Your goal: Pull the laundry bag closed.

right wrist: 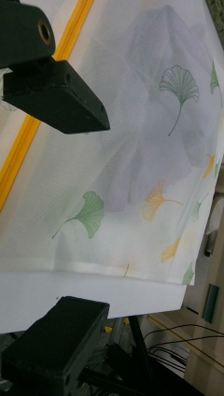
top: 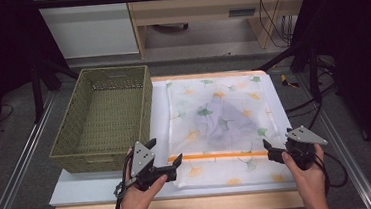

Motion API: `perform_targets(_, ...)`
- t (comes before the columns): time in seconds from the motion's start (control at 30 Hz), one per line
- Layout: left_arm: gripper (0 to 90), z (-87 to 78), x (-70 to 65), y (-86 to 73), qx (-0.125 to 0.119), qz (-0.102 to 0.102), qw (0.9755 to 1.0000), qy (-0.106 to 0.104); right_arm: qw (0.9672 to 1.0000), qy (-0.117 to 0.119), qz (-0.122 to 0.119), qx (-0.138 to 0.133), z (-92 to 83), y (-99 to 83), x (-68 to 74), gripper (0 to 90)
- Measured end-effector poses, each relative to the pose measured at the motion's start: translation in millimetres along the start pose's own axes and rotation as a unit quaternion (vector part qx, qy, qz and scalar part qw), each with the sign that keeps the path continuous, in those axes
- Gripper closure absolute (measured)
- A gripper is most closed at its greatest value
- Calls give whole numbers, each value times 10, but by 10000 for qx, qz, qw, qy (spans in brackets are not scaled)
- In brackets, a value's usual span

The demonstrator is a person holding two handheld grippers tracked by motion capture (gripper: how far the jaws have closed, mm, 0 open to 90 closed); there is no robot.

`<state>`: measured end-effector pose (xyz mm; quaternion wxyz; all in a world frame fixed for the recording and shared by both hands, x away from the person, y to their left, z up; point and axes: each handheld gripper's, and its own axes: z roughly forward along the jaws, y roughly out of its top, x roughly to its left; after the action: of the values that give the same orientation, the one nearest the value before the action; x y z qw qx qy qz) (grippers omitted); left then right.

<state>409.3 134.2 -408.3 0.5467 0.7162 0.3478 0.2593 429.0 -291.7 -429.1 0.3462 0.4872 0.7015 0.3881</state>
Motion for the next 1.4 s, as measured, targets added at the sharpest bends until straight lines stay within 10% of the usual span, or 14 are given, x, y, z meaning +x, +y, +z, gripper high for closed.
perform_targets(1.4, 61, -455, 637, 180, -395, -253, 9957, 795, 9994, -161, 266, 118, 45, -130, -158, 130)
